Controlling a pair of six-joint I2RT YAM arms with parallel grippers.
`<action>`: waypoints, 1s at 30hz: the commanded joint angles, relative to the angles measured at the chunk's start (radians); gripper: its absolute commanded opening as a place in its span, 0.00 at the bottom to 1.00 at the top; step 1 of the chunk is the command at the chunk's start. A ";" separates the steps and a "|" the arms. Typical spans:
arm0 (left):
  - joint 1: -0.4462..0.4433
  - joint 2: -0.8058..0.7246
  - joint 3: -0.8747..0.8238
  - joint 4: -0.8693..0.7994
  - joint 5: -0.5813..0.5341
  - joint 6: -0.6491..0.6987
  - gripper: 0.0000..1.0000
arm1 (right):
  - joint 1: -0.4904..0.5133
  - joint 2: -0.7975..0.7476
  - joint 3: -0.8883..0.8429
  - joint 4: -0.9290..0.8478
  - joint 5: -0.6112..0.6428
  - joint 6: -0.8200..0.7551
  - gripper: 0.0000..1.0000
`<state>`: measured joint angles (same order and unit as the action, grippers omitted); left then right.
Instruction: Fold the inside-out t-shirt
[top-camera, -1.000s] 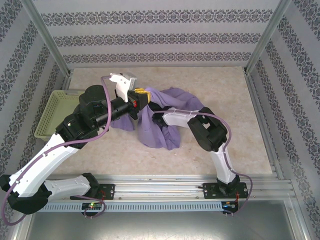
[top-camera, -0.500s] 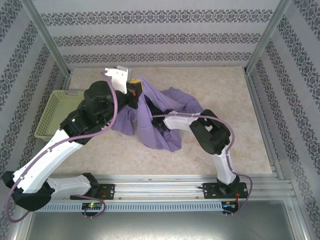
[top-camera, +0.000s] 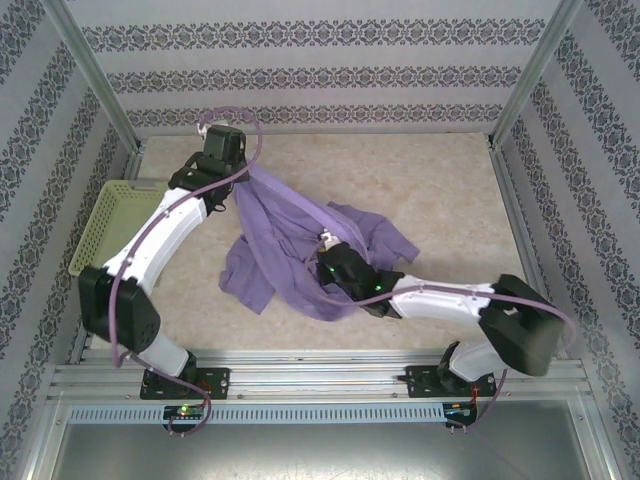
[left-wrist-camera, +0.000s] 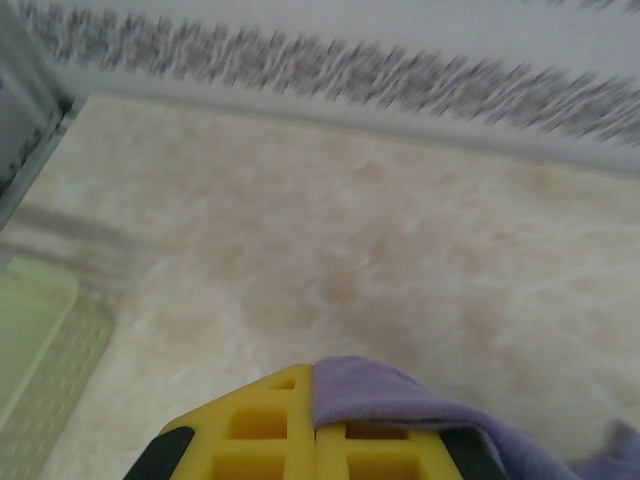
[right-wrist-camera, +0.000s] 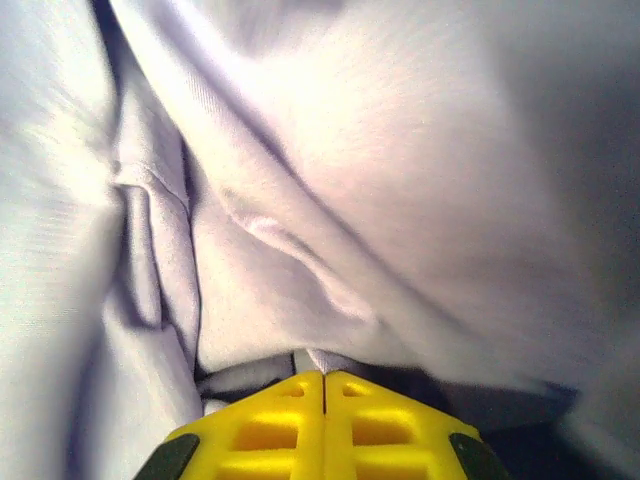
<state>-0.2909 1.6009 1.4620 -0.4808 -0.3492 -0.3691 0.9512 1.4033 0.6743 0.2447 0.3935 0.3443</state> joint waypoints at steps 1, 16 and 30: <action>0.017 0.089 0.019 -0.081 -0.023 -0.038 0.00 | -0.007 -0.136 -0.069 0.090 -0.013 -0.030 0.00; -0.259 -0.217 -0.389 0.156 0.302 -0.034 0.58 | -0.072 -0.320 -0.244 0.245 -0.273 -0.009 0.00; -0.533 -0.182 -0.630 0.518 0.482 0.076 0.71 | -0.080 -0.408 -0.309 0.236 -0.307 0.050 0.00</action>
<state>-0.8024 1.4033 0.8204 -0.0792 0.1234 -0.3218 0.8722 1.0206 0.3813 0.4458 0.1097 0.3702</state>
